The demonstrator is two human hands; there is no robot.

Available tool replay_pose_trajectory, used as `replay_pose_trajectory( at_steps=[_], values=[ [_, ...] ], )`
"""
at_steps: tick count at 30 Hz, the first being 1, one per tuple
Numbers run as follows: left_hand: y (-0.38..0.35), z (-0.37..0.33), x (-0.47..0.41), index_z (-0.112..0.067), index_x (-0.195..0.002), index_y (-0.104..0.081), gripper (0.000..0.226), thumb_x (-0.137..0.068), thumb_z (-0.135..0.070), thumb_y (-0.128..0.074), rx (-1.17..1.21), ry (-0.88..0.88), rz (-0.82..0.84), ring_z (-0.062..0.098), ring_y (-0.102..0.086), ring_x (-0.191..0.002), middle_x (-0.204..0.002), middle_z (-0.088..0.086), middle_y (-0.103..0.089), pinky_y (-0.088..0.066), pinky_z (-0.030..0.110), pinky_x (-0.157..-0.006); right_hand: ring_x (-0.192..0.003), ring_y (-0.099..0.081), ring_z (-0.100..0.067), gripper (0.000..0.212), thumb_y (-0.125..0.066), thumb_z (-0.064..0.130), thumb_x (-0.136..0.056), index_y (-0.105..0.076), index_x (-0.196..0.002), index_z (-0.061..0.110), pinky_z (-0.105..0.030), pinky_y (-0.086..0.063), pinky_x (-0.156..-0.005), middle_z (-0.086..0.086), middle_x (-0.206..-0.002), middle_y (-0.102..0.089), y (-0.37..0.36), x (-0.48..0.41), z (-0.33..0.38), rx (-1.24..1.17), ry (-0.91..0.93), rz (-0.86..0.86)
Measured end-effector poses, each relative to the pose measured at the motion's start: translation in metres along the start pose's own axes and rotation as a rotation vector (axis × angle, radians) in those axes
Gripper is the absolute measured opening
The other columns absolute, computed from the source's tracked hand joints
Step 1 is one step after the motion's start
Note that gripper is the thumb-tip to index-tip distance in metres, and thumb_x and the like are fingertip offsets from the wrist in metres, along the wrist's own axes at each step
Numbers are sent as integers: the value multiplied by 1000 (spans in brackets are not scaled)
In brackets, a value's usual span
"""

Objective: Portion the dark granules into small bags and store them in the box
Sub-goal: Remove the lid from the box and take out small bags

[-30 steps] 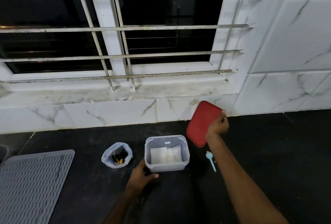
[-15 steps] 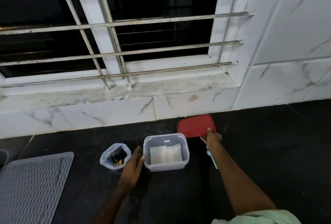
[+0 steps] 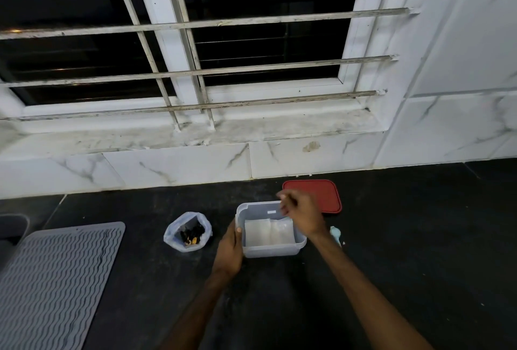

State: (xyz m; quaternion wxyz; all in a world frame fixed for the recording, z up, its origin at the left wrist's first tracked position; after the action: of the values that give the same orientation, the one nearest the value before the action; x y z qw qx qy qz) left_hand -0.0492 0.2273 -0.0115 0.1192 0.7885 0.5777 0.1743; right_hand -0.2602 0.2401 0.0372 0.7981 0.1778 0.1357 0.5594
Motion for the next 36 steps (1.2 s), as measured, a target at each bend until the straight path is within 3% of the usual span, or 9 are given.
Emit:
replay_pose_trajectory(
  at_steps=[2,6,10,15,20,26,30,33,36],
  values=[
    [-6,2,-2,-22,-143,-44,51,-100,-47,-31,-2,33,9,16,-54,-123,-135,0,-57,-44,41,-106,-84,-68,-19,10,-64,18,-93,-73,-97,15,-34,-55,-80,-4,-90,-73,-26,-1,3,285,1,188],
    [-8,12,-1,-28,-135,-52,43,-101,-49,-35,52,107,31,19,-62,-113,-125,3,-64,-50,47,-100,-122,-56,-25,49,-64,32,-93,-51,-137,12,-36,-43,-102,-8,-133,-60,-58,-5,-13,709,-237,406],
    [-6,7,3,-22,-131,-55,42,-103,-46,-35,-7,121,48,18,-62,-110,-121,5,-65,-49,42,-99,-130,-50,-25,55,-61,36,-94,-45,-142,15,-36,-39,-106,-6,-141,-53,-68,-11,-12,856,-229,401],
    [-3,0,10,-31,-123,-54,38,-101,-52,-32,-57,163,61,18,-63,-105,-116,0,-65,-50,41,-96,-129,-51,-27,55,-63,36,-93,-47,-141,15,-40,-41,-105,-8,-140,-54,-72,-20,-2,984,-201,464],
    [-6,-1,12,-30,-126,-54,41,-101,-53,-32,-70,177,51,17,-63,-105,-117,0,-66,-50,40,-96,-128,-51,-26,48,-66,35,-91,-55,-132,12,-40,-39,-108,-9,-136,-57,-72,-14,-10,1054,-155,451],
    [-13,-5,16,-22,-127,-55,38,-104,-43,-33,-47,199,-19,15,-58,-102,-118,2,-63,-45,30,-90,-117,-59,-24,39,-66,30,-91,-59,-126,14,-37,-45,-100,-7,-127,-63,-63,-9,-2,928,-193,425],
    [-14,-8,14,-19,-120,-58,38,-104,-42,-33,-61,231,-34,20,-60,-104,-116,6,-65,-47,34,-92,-110,-61,-21,39,-70,25,-89,-59,-126,18,-32,-48,-95,-3,-121,-66,-57,-5,-7,801,-159,362],
    [-15,-8,13,-17,-119,-58,39,-105,-41,-32,-67,229,-40,21,-60,-106,-117,9,-65,-46,35,-94,-106,-61,-19,28,-67,25,-91,-66,-118,19,-31,-47,-94,-2,-117,-68,-53,-4,-5,819,-136,384],
    [-16,-7,13,-19,-124,-57,40,-104,-43,-32,-25,243,-40,23,-59,-113,-122,8,-63,-46,39,-99,-103,-63,-19,20,-62,27,-94,-69,-111,17,-30,-49,-91,-1,-110,-70,-49,-4,0,814,-102,303]
  ],
)
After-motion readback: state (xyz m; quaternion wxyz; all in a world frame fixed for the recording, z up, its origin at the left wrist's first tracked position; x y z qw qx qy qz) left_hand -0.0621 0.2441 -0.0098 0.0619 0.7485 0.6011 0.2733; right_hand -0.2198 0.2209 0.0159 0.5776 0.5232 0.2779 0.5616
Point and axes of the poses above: each hand's wrist, its own x-axis away from the middle knuckle, its own y-axis out of the back of the hand, z = x × y, the point moved 1 cm from there along -x, towards the middle knuckle
